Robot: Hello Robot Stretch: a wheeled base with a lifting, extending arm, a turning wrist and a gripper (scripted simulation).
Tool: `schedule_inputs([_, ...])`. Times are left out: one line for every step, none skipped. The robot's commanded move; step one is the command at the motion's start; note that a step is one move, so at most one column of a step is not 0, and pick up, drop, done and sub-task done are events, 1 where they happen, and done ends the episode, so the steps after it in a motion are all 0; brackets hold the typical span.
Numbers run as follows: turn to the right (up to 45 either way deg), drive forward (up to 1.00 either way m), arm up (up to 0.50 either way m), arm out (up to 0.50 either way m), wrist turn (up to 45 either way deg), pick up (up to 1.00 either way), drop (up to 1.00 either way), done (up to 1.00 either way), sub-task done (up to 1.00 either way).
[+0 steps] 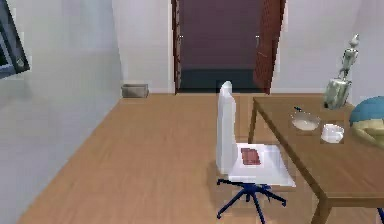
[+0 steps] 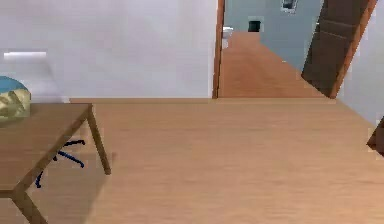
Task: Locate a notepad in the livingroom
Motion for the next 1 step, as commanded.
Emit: schedule_inputs([45.0,0.00,0.00,0.00,0.0,0.00,0.00,0.00,0.00])
